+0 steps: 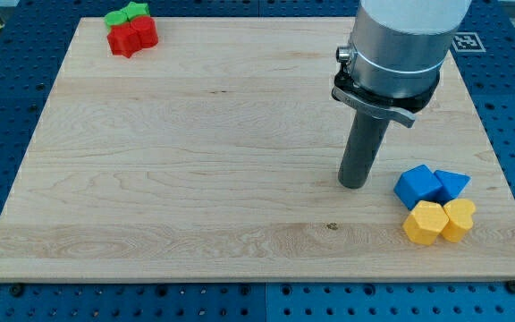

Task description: Move the group of blocks right and down a bit

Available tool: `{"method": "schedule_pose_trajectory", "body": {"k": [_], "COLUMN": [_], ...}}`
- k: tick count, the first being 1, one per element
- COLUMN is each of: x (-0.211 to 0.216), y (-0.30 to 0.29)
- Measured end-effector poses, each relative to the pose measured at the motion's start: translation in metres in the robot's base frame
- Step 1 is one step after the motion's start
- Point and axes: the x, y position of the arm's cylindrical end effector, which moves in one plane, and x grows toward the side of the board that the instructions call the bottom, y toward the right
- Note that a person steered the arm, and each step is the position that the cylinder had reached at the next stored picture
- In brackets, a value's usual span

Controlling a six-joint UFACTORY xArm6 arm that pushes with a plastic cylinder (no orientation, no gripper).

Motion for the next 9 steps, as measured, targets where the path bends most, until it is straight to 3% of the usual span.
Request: {"method": "schedule_pose_trajectory", "body": {"k": [4,6,9], "x": [-0.006,-0.013,-0.014], "y": [-0.001,-0.046,-0.068]}}
